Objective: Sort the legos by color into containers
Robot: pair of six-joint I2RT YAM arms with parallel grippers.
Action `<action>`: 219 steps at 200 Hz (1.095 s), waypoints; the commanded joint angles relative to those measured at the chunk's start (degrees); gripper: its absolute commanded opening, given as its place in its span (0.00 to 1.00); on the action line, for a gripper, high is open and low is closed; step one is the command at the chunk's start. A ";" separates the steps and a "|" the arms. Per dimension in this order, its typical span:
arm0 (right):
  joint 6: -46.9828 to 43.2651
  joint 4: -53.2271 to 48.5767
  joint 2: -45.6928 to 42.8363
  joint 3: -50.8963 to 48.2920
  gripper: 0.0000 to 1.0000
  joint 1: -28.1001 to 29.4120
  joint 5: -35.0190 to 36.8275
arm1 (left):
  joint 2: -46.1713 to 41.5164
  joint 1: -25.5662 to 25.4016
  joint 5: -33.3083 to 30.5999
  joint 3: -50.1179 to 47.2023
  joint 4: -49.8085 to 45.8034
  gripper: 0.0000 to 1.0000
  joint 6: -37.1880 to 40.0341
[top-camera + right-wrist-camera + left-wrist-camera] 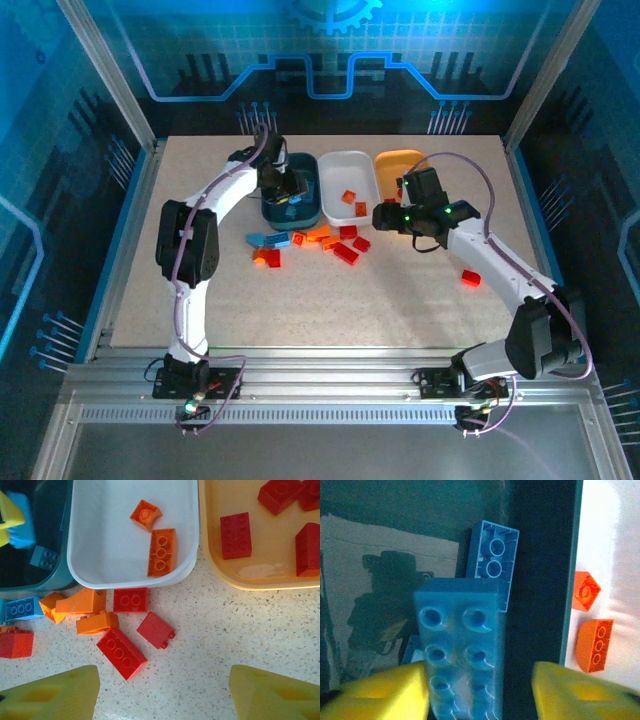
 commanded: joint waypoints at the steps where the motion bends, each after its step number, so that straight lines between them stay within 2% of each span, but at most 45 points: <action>1: -0.58 0.21 -1.03 0.79 0.70 1.14 -1.12 | -6.58 0.02 -1.10 2.02 -0.45 0.87 2.85; 10: -0.67 0.42 -0.95 0.79 0.70 1.48 -1.04 | -9.56 0.77 -2.56 -0.16 0.92 0.99 2.99; 32: -1.17 0.51 -0.27 1.18 0.70 2.78 -0.73 | -16.96 5.31 -5.21 -6.49 1.67 0.99 0.63; 46: -1.79 0.33 -0.15 1.32 0.70 3.79 -0.07 | -22.13 10.70 -9.18 -12.68 0.70 0.99 -2.44; 64: -1.90 1.22 -0.35 0.66 0.70 4.24 -0.73 | -26.92 20.86 -10.70 -21.47 -0.62 0.99 -6.78; 86: -1.55 3.10 -0.23 -0.68 0.70 4.24 -3.25 | -27.49 32.63 -8.92 -28.15 -1.42 0.99 -9.41; 98: -1.25 4.16 -0.08 -1.52 0.70 4.25 -4.42 | -25.67 37.00 -6.38 -29.07 -1.22 0.99 -9.36; 110: -1.14 4.72 -0.07 -1.92 0.70 4.25 -5.18 | -22.74 39.69 -6.43 -27.57 -2.88 0.99 -8.69; 130: -1.12 4.82 -0.62 -2.34 0.70 4.27 -5.72 | -18.17 41.63 -6.65 -25.38 -3.72 0.99 -6.50; 167: -0.94 5.08 -1.67 -3.16 0.71 4.30 -6.36 | -11.11 41.13 -7.41 -20.04 -7.01 0.99 1.17; 188: -0.79 5.26 -0.97 -3.03 0.71 4.27 -6.67 | -10.46 39.44 -6.15 -19.95 -7.00 0.99 4.69; 219: -0.57 5.34 -0.16 -2.45 0.71 4.34 -7.45 | -9.49 35.65 -10.99 -19.45 -9.52 0.99 8.33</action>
